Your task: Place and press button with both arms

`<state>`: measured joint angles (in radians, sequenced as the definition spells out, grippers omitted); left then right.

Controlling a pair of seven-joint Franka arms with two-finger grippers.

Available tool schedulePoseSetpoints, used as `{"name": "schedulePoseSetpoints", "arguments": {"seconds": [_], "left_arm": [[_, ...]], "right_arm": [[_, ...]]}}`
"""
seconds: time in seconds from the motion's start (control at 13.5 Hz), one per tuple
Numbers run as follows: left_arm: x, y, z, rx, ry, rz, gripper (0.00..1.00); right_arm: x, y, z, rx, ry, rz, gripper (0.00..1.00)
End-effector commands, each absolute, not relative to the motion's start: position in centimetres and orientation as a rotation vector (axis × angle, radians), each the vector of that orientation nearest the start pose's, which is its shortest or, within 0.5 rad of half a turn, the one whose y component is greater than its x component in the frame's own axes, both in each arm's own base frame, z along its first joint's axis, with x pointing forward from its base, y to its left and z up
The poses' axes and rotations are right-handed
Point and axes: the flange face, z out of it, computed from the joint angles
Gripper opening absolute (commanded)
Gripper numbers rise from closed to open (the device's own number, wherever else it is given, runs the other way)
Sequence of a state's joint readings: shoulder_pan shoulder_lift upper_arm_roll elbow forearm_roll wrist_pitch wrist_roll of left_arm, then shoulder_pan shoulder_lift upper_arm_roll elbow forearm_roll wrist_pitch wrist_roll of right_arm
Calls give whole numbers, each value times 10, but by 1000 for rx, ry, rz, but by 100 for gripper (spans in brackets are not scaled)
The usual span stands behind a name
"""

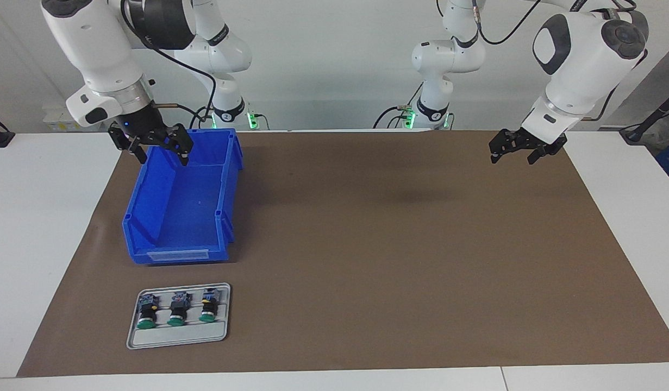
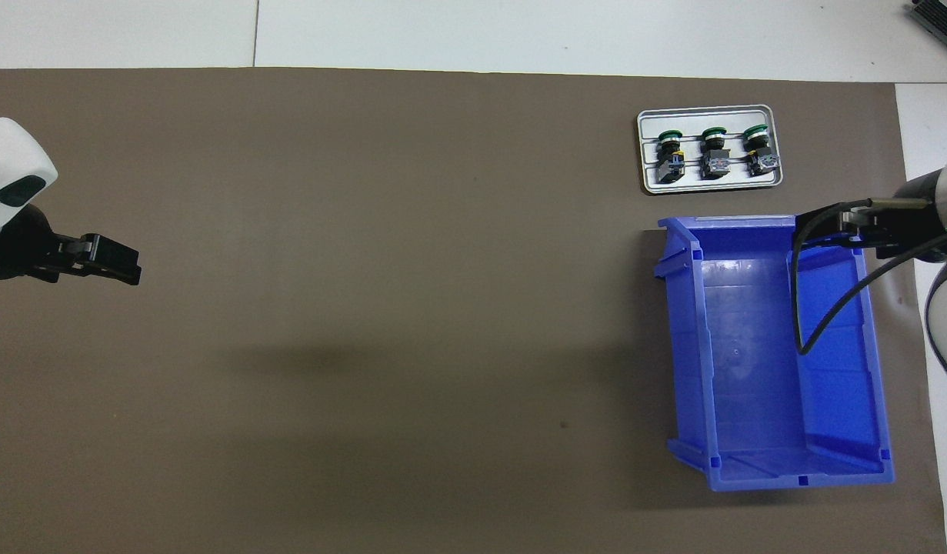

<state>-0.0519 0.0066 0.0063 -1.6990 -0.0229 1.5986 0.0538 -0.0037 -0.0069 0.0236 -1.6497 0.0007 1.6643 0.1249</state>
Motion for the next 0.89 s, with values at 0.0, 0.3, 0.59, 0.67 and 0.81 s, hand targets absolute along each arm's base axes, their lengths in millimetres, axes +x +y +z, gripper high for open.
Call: {"name": "schedulePoseSetpoints", "arguments": {"seconds": [0.0, 0.3, 0.59, 0.67, 0.81], "left_arm": [[543, -25, 565, -3160, 154, 172, 100], [543, -25, 565, -3160, 154, 172, 100], [543, -25, 565, -3160, 154, 172, 100], [543, -25, 565, -3160, 154, 175, 100], [543, -25, 565, -3160, 154, 175, 100]], "right_arm": [[554, 11, 599, -3141, 168, -56, 100], [554, 6, 603, -3139, 175, -56, 100], [553, 11, 601, -3140, 154, -41, 100], [554, 12, 602, -3140, 154, -61, 100], [555, 16, 602, -3147, 146, -67, 100]]}}
